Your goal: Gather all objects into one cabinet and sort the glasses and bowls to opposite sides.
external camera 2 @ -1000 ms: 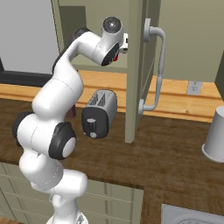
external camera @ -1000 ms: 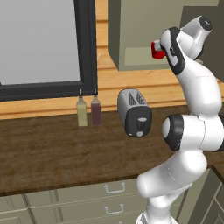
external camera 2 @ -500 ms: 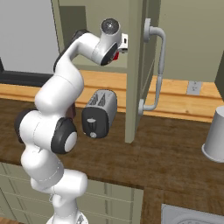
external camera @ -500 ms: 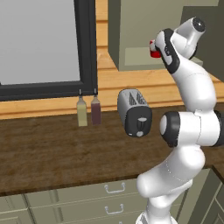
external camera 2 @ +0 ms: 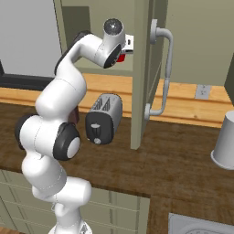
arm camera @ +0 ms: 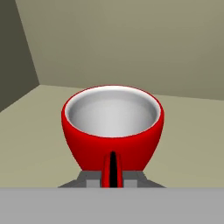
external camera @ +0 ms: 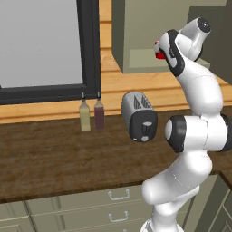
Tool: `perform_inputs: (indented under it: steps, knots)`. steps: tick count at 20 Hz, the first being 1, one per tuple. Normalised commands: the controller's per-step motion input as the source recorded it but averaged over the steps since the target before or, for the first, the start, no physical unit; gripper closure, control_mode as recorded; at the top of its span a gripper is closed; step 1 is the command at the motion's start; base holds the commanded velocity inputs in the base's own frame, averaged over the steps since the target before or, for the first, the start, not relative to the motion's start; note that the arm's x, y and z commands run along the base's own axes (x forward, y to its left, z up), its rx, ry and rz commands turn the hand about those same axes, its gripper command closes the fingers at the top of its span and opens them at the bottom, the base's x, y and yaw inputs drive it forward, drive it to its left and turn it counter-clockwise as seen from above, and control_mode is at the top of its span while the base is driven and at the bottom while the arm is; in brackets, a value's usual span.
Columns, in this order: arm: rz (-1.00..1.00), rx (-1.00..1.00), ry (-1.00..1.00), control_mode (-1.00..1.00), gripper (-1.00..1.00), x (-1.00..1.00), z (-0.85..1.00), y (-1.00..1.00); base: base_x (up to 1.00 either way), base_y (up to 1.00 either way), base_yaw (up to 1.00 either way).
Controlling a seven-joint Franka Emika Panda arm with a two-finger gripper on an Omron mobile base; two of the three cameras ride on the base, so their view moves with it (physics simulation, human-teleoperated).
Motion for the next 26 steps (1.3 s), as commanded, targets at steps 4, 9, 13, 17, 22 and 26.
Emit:
perform_inputs:
  steps: [4,9,13,17,22,26]
  knots:
    - [0.0,0.0,0.0,-1.0,1.0,0.0,0.02,0.0,0.0,0.0,0.0]
    - [0.0,0.0,0.0,-1.0,1.0,0.0,0.0,0.0,0.0,0.0,0.0]
    - [0.0,0.0,0.0,-1.0,1.0,0.0,0.0,0.0,0.0,0.0,0.0]
    - [0.0,0.0,0.0,-1.0,1.0,0.0,0.0,0.0,0.0,0.0,0.0]
    - [0.0,0.0,-0.01,-1.0,1.0,-0.36,0.0,-0.01,0.0,0.0,0.0]
    - [0.0,0.0,-0.1,-1.0,1.0,-0.8,0.0,0.0,0.0,0.0,0.0]
